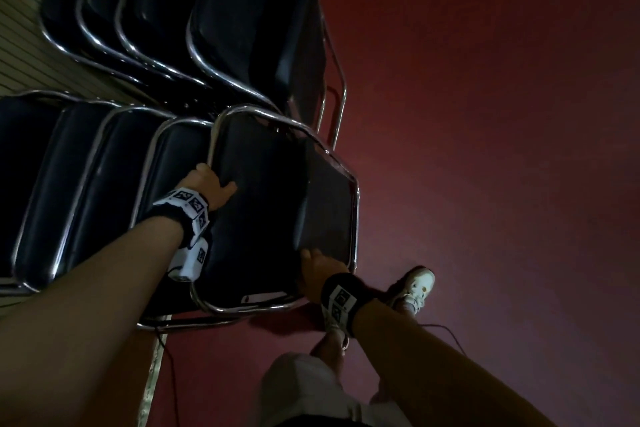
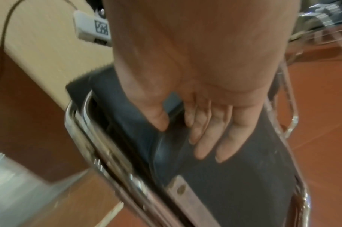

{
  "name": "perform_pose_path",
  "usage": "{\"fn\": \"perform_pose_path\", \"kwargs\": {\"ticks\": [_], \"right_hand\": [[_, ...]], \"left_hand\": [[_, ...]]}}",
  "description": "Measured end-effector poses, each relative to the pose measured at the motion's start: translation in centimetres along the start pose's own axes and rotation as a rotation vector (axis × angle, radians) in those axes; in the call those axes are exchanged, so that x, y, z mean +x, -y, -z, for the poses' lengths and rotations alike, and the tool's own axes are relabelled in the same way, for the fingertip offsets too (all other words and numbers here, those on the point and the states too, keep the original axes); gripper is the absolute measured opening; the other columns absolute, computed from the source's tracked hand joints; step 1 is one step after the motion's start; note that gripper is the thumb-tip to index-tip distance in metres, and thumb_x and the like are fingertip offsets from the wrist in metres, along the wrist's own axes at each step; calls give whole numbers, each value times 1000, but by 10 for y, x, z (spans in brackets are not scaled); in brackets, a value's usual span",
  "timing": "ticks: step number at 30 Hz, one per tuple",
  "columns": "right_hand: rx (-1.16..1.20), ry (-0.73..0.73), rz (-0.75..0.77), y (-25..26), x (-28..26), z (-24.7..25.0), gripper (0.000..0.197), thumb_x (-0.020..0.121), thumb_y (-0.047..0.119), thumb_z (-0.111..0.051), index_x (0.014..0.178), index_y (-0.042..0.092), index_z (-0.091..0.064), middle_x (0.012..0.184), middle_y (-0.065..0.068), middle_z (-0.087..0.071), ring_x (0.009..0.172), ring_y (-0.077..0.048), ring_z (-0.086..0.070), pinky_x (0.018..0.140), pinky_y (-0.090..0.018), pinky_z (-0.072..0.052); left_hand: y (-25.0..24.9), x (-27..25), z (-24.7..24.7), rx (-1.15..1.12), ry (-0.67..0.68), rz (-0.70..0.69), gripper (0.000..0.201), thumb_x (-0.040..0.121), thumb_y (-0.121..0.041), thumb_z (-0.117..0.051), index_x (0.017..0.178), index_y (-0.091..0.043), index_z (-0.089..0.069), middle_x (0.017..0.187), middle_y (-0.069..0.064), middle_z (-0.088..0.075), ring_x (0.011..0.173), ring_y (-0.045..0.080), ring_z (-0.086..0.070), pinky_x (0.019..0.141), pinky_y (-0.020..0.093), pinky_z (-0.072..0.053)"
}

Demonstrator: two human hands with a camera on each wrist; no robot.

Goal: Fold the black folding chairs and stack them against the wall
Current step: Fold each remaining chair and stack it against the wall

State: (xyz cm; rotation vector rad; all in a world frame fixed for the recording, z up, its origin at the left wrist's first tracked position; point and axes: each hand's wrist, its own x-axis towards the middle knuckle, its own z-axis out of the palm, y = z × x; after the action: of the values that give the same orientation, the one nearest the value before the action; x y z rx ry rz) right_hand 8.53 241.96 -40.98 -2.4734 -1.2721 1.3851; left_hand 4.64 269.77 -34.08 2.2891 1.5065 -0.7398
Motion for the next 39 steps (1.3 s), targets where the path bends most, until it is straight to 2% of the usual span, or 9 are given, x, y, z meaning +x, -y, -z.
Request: {"fn": "perform_pose_path", "kwargs": {"ticks": [5, 8, 13, 17, 22, 23, 25, 30, 39], "right_hand": [[81, 100, -32, -24, -18, 27, 71, 95, 35, -63, 151, 8, -29, 147, -18, -43, 129, -41, -52, 107, -48, -45], [168, 86, -103, -63, -31, 58, 57, 97, 26, -60, 146, 4, -42, 146, -22, -48, 132, -40, -50, 110, -48, -42], [118, 3, -188, -149, -80, 138, 37, 100, 27, -51, 131, 8, -57, 129, -17, -63, 114, -37, -62, 88, -38, -50], [23, -15, -163, -205, -120, 194, 31, 101, 17, -44, 121, 11, -67, 122, -13, -69, 106, -33, -66, 85, -37, -57], [67, -159, -315, -345, -240, 264, 31, 98, 15, -46, 117, 9, -70, 115, -12, -72, 102, -34, -68, 88, -46, -59], [81, -194, -310, -351, -237, 269, 31, 99, 17, -46, 119, 11, -70, 117, -11, -71, 104, -34, -67, 89, -46, -58], [103, -271, -414, -426, -310, 291, 31, 100, 19, -48, 122, 14, -69, 119, -10, -71, 106, -32, -67, 90, -44, -57], [132, -409, -589, -523, -429, 323, 32, 101, 22, -46, 121, 9, -68, 118, -14, -70, 105, -33, -67, 92, -44, -56], [271, -750, -783, -634, -608, 346, 31, 97, 28, -50, 115, 21, -74, 108, -6, -75, 98, -28, -71, 89, -38, -57]], "left_hand": [[-33, -19, 27, 151, -79, -49, 77, 89, -43, -64, 145, -4, -30, 141, 26, -41, 124, 46, -47, 95, 53, -45], [-76, -34, 43, 233, -107, -133, 64, 91, -42, -58, 142, -9, -38, 147, 22, -36, 130, 44, -43, 98, 53, -45], [-192, -75, 45, 289, -55, -379, 42, 91, -39, -50, 121, -12, -63, 124, 15, -62, 110, 36, -62, 90, 44, -54], [-284, -118, 51, 316, 23, -453, 34, 91, -34, -49, 111, -13, -68, 111, 12, -68, 96, 33, -66, 79, 37, -55], [-483, -208, 35, 431, 28, -776, 32, 93, -36, -48, 101, -13, -70, 95, 8, -69, 83, 28, -67, 75, 37, -58], [-486, -213, 40, 427, 51, -768, 31, 93, -35, -48, 101, -14, -70, 96, 8, -68, 83, 28, -66, 75, 37, -58], [-577, -272, 23, 428, 24, -927, 29, 92, -34, -48, 102, -17, -70, 100, 7, -69, 85, 27, -66, 77, 36, -58], [-695, -377, 19, 410, 0, -1155, 27, 90, -33, -50, 101, -21, -72, 101, 6, -71, 87, 28, -68, 80, 35, -57], [-872, -527, 52, 471, -124, -1479, 28, 91, -34, -53, 108, -24, -73, 108, 5, -72, 94, 28, -69, 88, 41, -58]]}}
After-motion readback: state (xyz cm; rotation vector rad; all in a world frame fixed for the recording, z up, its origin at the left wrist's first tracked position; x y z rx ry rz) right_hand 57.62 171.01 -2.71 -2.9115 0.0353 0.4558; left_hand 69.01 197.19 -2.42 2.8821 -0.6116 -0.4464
